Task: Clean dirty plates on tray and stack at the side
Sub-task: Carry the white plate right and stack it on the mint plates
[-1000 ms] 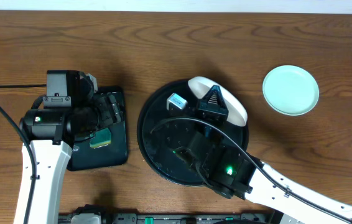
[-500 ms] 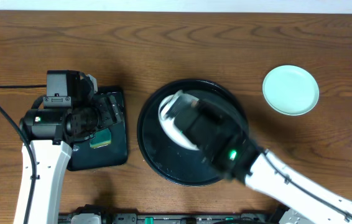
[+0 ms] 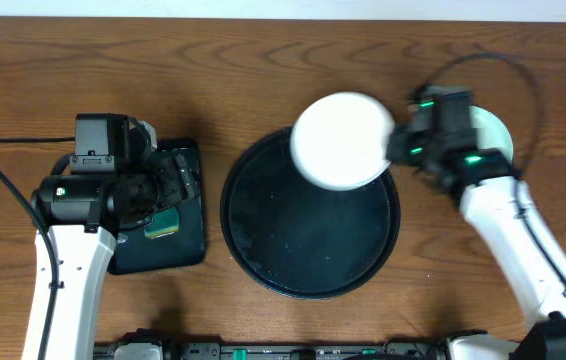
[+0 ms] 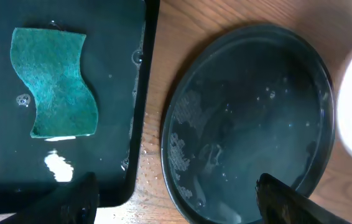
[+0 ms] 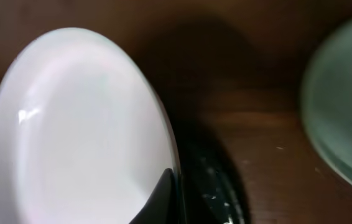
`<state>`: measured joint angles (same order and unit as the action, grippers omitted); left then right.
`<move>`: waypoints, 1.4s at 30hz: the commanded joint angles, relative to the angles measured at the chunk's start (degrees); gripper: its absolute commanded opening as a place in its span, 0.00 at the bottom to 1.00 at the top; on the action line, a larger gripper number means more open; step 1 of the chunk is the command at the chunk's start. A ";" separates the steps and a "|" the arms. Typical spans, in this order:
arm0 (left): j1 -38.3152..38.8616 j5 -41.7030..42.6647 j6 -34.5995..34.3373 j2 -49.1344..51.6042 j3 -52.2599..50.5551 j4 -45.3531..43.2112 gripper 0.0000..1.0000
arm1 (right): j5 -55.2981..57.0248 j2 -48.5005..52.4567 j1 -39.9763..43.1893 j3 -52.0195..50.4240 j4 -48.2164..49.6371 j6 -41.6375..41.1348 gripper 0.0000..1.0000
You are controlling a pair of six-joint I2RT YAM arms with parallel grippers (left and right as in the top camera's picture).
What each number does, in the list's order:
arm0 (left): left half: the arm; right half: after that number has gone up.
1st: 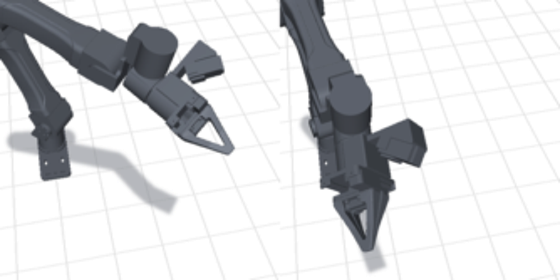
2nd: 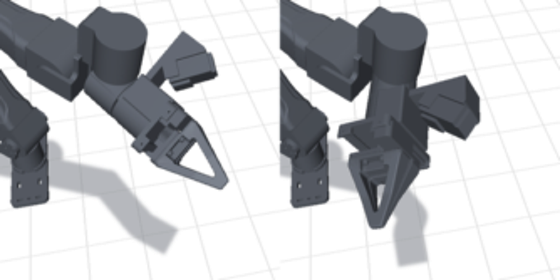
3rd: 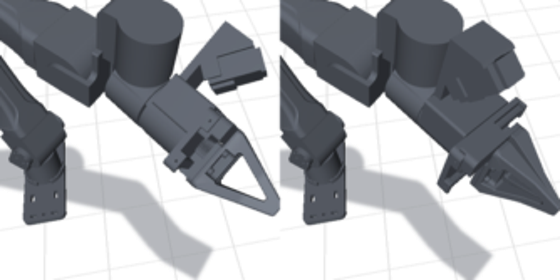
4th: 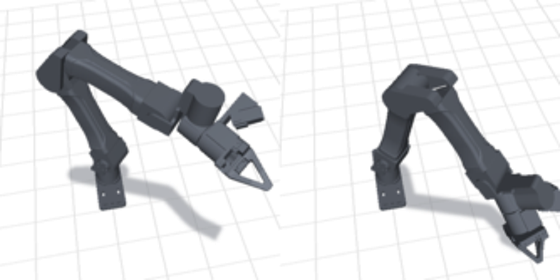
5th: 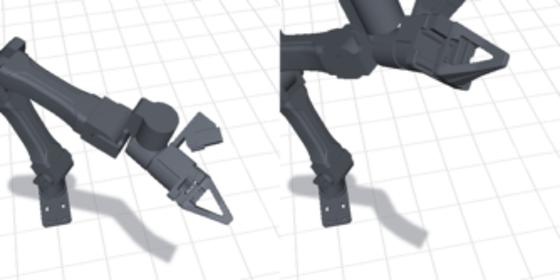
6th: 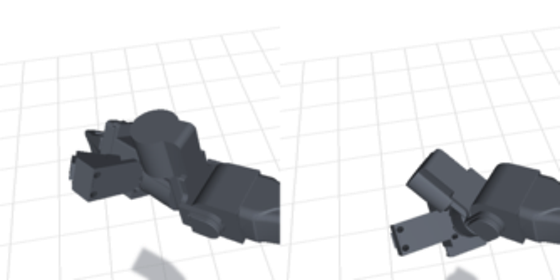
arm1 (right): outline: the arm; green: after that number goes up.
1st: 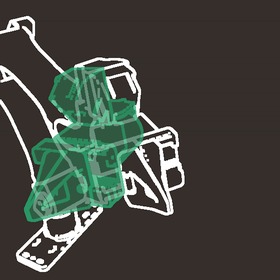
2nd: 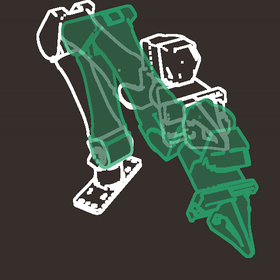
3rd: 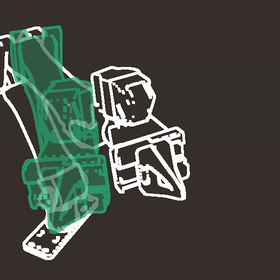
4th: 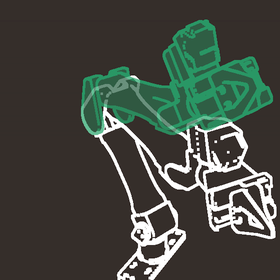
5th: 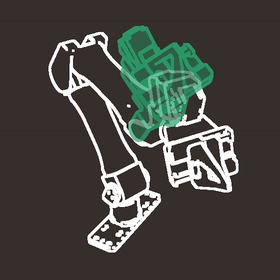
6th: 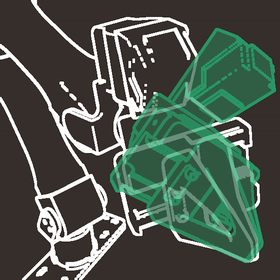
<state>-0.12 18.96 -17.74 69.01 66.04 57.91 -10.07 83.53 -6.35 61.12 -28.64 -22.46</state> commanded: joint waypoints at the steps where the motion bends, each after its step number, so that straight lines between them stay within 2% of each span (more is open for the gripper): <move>1: 0.20 -0.57 0.55 -0.11 0.09 0.15 0.81 | -6.84 -0.26 10.69 0.57 -0.02 -8.46 0.01; 7: 0.20 -0.57 0.55 -0.11 0.09 0.11 0.81 | -6.93 0.04 27.54 0.55 -1.53 -9.16 0.01; 12: 0.20 -0.57 0.55 -0.11 0.09 -0.15 0.81 | -6.47 2.49 35.08 0.09 -2.93 -8.33 0.01; 20: 0.22 -0.57 0.55 -0.11 0.07 -0.13 0.81 | -6.32 12.96 36.96 -0.02 -2.05 -6.64 0.02; 27: 0.20 -0.55 0.55 -0.11 0.09 -0.07 0.81 | -6.29 15.65 36.94 -0.02 -0.70 -6.62 0.01; 28: 0.20 -0.57 0.55 -0.11 0.09 -0.07 0.81 | -6.32 15.65 36.96 -0.02 -0.70 -6.60 0.07; 30: 0.20 -0.55 0.55 -0.11 0.09 -0.09 0.81 | -6.64 15.63 36.94 -0.02 -0.72 -6.54 0.30; 32: 0.20 -0.57 0.55 -0.11 0.09 -0.09 0.81 | -8.74 15.56 36.94 0.20 -0.68 -5.88 0.45; 34: 0.22 -0.57 0.55 -0.11 0.09 -0.11 0.81 | -12.79 14.67 36.83 1.68 -1.62 -4.55 0.47; 37: 0.20 -0.57 0.55 -0.11 0.07 -0.13 0.81 | -12.68 12.17 35.78 4.02 -3.74 -2.05 0.49; 40: 0.20 -0.57 0.57 -0.11 0.09 -0.15 0.81 | -11.13 8.90 33.77 6.08 -5.09 3.78 0.50; 42: 0.20 -0.57 0.57 -0.11 0.09 -0.15 0.81 | -6.38 6.97 32.17 6.34 -5.40 4.52 0.56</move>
<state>-0.12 18.96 -17.74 69.01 66.04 57.69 -20.36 95.77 28.53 64.69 -33.67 -23.42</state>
